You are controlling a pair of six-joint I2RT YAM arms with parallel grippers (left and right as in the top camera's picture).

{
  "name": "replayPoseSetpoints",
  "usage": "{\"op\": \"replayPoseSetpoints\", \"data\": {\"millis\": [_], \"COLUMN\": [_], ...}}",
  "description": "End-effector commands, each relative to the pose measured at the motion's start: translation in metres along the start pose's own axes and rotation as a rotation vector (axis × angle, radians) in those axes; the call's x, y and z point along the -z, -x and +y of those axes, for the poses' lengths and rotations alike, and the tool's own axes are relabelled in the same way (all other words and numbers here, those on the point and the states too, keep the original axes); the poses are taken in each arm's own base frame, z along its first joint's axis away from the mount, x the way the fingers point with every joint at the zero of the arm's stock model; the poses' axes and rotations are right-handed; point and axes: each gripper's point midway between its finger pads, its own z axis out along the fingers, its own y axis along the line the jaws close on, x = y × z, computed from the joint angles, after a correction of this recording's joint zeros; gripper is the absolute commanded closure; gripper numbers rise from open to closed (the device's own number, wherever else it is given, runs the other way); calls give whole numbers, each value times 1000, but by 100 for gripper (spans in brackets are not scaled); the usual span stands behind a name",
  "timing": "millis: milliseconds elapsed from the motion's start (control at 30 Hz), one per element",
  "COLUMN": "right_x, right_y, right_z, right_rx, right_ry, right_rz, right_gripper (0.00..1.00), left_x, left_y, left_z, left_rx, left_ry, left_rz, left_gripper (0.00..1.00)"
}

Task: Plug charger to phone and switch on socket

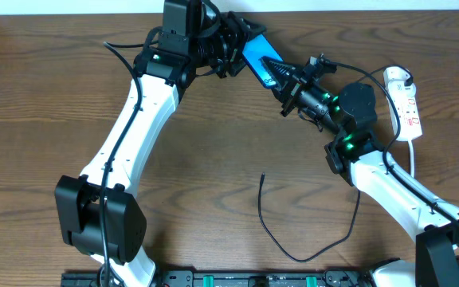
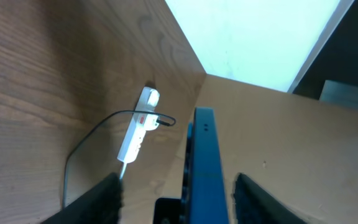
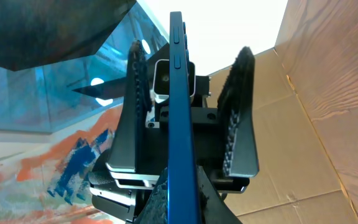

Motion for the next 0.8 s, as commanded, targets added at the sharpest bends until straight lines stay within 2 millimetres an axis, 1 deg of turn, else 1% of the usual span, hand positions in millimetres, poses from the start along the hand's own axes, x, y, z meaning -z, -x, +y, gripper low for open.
{"op": "replayPoseSetpoints", "data": {"millis": [0, 67, 133, 233, 333, 433, 567, 767], "right_x": [0, 0, 0, 0, 0, 0, 0, 0], "right_y": [-2, -2, -2, -2, -2, -2, -3, -3], "right_z": [14, 14, 14, 14, 14, 14, 14, 14], "right_rx": [9, 9, 9, 9, 9, 9, 9, 9], "right_ry": [39, 39, 39, 39, 39, 38, 37, 37], "right_rz": [-4, -4, -4, -3, -3, -3, -1, 0], "right_gripper": [99, 99, 99, 98, 99, 99, 99, 97], "left_x": [2, 2, 2, 2, 2, 2, 2, 2], "left_y": [-2, -2, -2, -2, -2, -1, -2, -2], "left_z": [0, 0, 0, 0, 0, 0, 0, 0], "left_rx": [-2, -2, -2, -2, -2, -2, -2, -2], "left_ry": [-6, -6, -6, -6, -6, -6, -6, -6], "left_rz": [8, 8, 8, 8, 8, 8, 8, 8], "left_gripper": [54, 61, 62, 67, 75, 85, 89, 90]}}
